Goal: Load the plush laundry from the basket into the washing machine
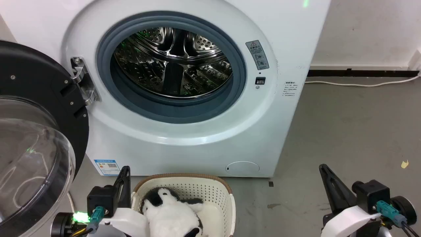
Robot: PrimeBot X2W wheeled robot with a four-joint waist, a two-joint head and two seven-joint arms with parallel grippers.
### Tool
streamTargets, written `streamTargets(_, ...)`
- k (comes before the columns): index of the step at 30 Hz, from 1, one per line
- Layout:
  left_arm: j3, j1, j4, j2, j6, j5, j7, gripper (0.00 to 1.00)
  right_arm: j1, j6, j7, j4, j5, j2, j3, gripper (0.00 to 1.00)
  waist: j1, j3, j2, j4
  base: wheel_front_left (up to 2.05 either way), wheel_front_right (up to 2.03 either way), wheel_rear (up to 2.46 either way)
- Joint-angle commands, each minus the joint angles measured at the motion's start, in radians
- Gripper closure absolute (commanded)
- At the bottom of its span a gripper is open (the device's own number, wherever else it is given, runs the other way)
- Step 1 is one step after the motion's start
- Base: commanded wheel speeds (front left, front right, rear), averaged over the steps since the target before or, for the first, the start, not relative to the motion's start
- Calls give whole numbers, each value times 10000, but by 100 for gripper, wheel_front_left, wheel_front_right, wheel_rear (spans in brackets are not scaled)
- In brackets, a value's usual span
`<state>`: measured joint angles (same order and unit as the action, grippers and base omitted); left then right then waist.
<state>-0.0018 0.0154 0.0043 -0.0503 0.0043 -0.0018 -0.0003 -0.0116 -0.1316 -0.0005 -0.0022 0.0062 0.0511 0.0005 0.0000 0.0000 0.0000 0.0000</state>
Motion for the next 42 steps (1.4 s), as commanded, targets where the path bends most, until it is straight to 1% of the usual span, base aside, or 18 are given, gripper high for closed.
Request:
streamTargets(1, 18, -154, -43, 1, -43, 18, 3, 100, 116, 9, 5, 22, -62, -9, -5, 100, 0, 0, 0, 0, 0, 0, 0)
streamTargets(33, 18, -154, -43, 1, -43, 18, 3, 100, 116, 9, 5, 22, -62, -9, -5, 100, 0, 0, 0, 0, 0, 0, 0)
streamTargets(34, 0, 0, 0, 0, 0, 0, 0, 0, 0, 0, 0, 0, 0, 0, 2, 0, 0, 0, 0, 0, 0, 0, 0)
streamTargets(42, -66, 8, 31, 0, 55, -15, -72, 0, -22, 0, -72, 5, 77, 0, -9, 0, 0, -3, 0, -7, 0, 0, 0)
